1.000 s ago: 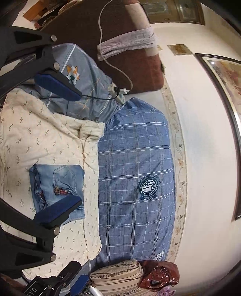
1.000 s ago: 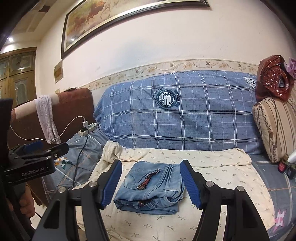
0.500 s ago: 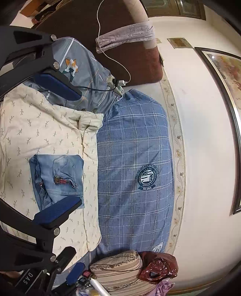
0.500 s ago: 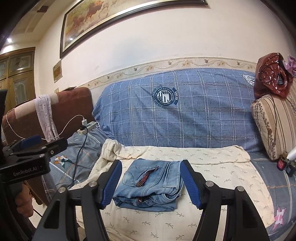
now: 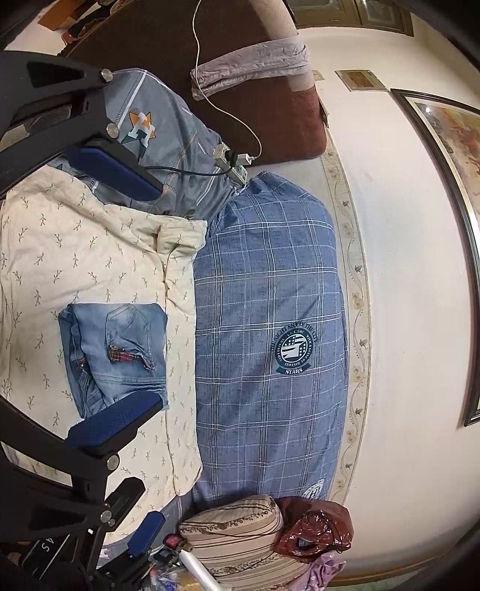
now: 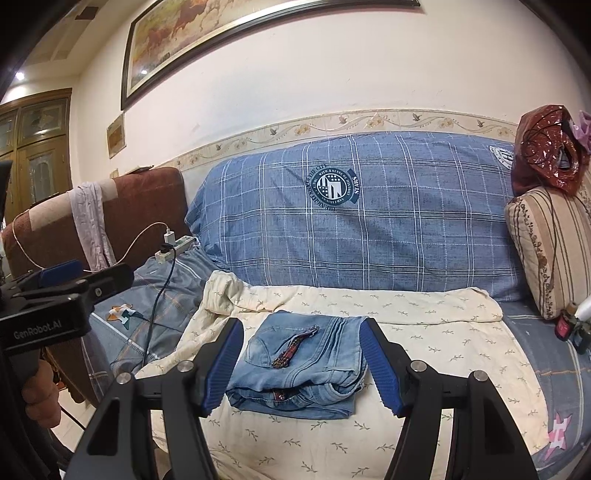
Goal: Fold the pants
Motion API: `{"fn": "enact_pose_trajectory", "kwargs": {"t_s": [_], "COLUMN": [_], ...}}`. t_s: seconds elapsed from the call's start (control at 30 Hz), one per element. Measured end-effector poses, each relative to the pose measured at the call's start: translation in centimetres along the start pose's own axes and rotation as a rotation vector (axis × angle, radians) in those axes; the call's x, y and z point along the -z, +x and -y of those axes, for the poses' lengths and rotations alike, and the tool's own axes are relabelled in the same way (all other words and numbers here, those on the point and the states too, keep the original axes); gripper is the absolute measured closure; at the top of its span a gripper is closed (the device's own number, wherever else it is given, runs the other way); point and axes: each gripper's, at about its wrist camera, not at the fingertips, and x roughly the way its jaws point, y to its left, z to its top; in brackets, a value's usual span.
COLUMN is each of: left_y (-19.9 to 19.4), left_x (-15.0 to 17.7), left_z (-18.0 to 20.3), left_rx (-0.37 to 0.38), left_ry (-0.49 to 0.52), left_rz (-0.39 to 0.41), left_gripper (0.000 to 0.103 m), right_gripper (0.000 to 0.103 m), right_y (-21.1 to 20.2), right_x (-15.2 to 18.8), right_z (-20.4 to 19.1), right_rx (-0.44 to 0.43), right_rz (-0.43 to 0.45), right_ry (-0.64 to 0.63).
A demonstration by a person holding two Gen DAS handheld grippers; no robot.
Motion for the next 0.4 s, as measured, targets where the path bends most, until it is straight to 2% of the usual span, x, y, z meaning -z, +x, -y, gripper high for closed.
{"fn": "enact_pose_trajectory", "kwargs": {"t_s": [0.1, 0.27, 0.4], "left_y": [0.1, 0.6, 2.9], "left_x": [-0.1, 0.1, 0.7], "left_z": [-0.1, -0.4, -0.8], "left_rx": [0.017, 0.092, 0.054], "left_ry": [-0.004, -0.023, -0.029], "left_rz": [-0.002, 0.015, -0.016], "left_gripper": [0.001, 0.001, 0.001], "right_gripper": [0.034, 0.034, 0.034], "right_y": [0.2, 0.8, 1.6], "right_x": [0.0, 0.0, 0.1], "right_z": [-0.2, -0.5, 0.4], "right_rx": [-0.001, -0.010, 0.000], "right_rz": [-0.003, -0.009, -0.019], "right_ry": [-0.005, -0.011, 0.008]}}
